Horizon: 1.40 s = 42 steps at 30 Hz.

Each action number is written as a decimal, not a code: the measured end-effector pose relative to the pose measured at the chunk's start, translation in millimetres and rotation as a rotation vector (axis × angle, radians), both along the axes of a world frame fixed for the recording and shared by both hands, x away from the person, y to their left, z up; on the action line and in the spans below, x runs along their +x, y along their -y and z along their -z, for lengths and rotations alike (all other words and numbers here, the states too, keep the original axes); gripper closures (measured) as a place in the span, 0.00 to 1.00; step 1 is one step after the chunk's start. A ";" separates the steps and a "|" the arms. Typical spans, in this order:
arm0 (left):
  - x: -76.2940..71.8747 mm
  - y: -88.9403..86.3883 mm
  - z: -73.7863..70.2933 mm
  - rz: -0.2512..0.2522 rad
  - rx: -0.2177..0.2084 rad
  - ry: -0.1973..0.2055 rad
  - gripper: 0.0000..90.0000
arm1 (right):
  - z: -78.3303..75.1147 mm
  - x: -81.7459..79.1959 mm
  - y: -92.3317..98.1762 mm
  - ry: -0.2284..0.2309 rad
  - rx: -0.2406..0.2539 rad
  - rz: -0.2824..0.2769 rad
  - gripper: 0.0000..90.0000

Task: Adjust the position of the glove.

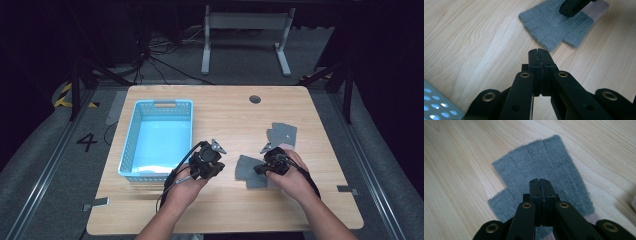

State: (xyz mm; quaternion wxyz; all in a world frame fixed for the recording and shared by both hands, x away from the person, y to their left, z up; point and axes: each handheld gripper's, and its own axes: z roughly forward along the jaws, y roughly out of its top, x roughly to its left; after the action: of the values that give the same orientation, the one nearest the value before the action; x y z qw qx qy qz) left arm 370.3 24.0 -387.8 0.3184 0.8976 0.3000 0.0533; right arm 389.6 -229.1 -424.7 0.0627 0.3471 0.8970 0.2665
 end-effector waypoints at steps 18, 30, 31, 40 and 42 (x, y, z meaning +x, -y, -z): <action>0.6 -2.7 -1.0 -0.003 -0.003 0.003 1.00 | 10.7 -6.8 -9.9 -0.040 -0.017 -0.071 1.00; 1.4 -3.4 -3.2 0.000 -0.011 0.007 0.99 | 10.9 -21.4 -28.0 -0.030 -0.025 -0.115 1.00; 1.6 -3.6 -3.3 0.000 -0.011 0.006 0.99 | 9.8 -21.5 -27.3 -0.026 -0.018 -0.116 1.00; 2.3 -8.5 -7.8 0.005 -0.023 -0.002 0.99 | -11.8 -19.6 -3.3 0.012 0.066 -0.081 1.00; 2.0 -10.0 -9.5 0.005 -0.024 0.001 0.98 | -21.7 -22.6 9.7 0.022 0.092 -0.058 1.00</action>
State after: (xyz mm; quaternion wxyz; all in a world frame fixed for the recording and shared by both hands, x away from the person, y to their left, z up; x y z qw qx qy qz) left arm 372.3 34.0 -378.3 0.3294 0.8945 0.2983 0.0494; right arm 367.0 -238.8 -403.0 0.0489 0.3207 0.8926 0.3130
